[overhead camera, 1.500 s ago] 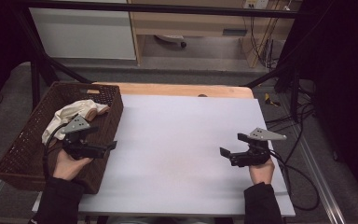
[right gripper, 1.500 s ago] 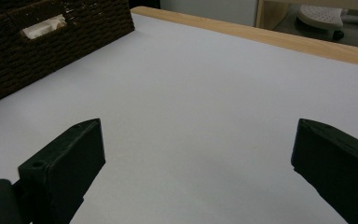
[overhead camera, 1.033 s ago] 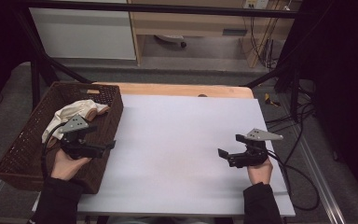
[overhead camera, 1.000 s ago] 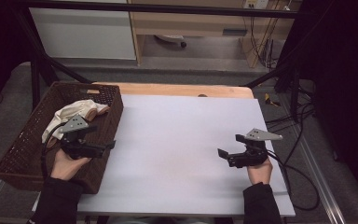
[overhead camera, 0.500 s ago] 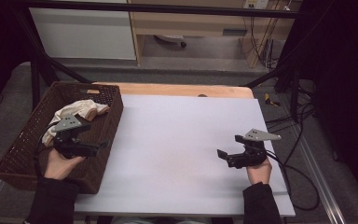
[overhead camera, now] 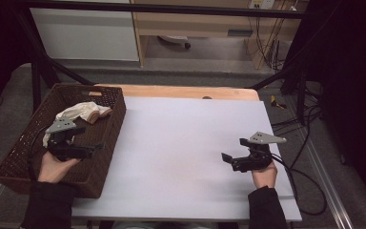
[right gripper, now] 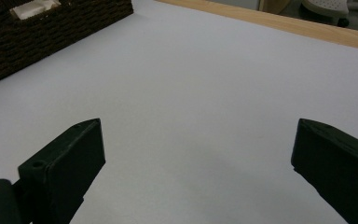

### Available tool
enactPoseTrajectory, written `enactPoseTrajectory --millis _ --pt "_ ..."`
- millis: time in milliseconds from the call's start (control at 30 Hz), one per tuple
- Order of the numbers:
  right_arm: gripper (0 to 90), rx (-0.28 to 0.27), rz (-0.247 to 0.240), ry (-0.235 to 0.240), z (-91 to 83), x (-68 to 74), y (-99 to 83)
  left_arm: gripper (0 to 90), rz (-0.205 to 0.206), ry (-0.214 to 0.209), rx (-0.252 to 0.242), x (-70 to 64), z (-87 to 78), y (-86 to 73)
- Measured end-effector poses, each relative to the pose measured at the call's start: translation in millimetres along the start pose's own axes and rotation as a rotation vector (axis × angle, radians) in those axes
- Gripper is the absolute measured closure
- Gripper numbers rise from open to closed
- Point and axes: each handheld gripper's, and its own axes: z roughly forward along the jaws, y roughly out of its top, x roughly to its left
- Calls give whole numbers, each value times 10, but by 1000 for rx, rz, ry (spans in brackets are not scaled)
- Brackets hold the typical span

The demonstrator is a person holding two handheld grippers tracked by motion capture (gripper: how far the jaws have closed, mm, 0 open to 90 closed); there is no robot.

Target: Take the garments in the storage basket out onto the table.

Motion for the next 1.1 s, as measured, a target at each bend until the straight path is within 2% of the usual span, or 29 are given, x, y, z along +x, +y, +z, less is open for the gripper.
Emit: enactPoseTrajectory --millis 200,367,567,700,933,1033,1100 --pt "32 5 2 2 14 3 -7 32 0 39 10 74 -70 29" --pt "32 -5 1 -2 -12 -8 0 35 -21 57 -4 173 -190 68" --pt "32 -12 3 -6 -46 -14 6 35 -5 102 14 228 -299 159" --pt "32 -20 8 -6 -62 -17 6 35 7 129 45 281 -355 217" --pt "32 -5 2 -7 -29 -12 -4 35 -19 176 83 513 -386 308" --pt "32 -1 1 -6 -24 -11 -4 35 -31 178 81 633 -372 322" --pt "32 -1 2 -6 -18 -8 -5 37 -43 197 82 702 -355 317"
